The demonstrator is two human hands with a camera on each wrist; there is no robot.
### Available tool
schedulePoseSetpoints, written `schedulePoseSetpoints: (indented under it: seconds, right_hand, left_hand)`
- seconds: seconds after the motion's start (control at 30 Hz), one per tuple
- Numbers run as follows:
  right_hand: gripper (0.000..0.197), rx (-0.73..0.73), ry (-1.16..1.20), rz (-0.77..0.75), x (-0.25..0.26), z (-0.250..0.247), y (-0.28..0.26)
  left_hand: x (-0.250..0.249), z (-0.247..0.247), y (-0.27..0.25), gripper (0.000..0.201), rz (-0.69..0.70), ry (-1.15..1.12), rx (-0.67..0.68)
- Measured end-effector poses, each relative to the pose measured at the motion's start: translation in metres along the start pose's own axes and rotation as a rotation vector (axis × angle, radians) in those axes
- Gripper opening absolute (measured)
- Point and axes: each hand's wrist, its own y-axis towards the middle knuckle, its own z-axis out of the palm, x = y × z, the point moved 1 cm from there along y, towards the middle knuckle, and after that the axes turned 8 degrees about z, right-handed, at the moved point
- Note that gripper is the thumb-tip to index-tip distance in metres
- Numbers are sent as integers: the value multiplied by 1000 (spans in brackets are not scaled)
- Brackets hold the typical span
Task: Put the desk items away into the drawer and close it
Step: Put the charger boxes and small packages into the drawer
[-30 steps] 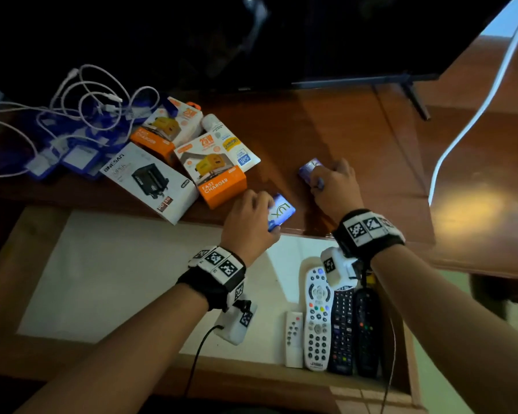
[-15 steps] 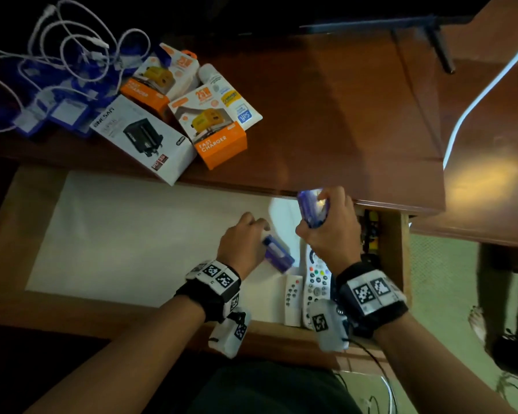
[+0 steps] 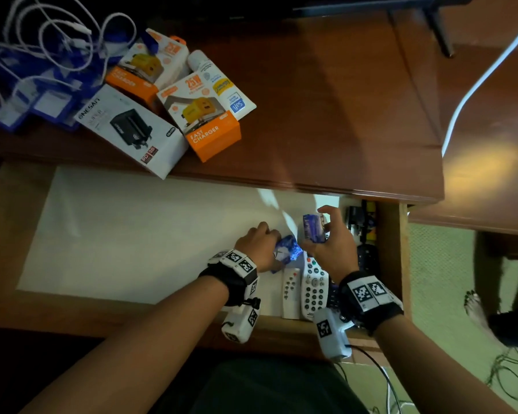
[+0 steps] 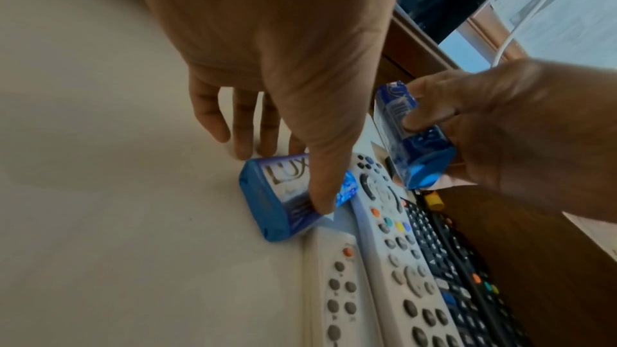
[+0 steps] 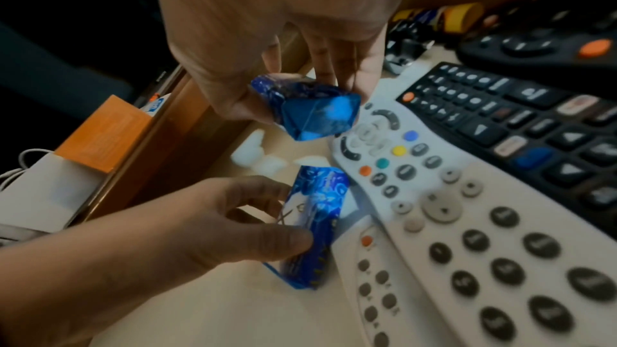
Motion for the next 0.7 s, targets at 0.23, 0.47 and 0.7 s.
schedulePoseSetpoints:
  seconds: [0.23,0.47,0.7]
  right_hand:
    - [77,39,-66,10,-9,-1,-3]
    - [58,117,-111,37,5,11,5]
    - [54,216,-150,2,24,42,18]
  left_hand:
    - [-3,2,2,61,-28,-29,-67]
    - [26,-7,-16,75,-197,-80,-100]
    - [27,1,-29,71,-180,-60,27]
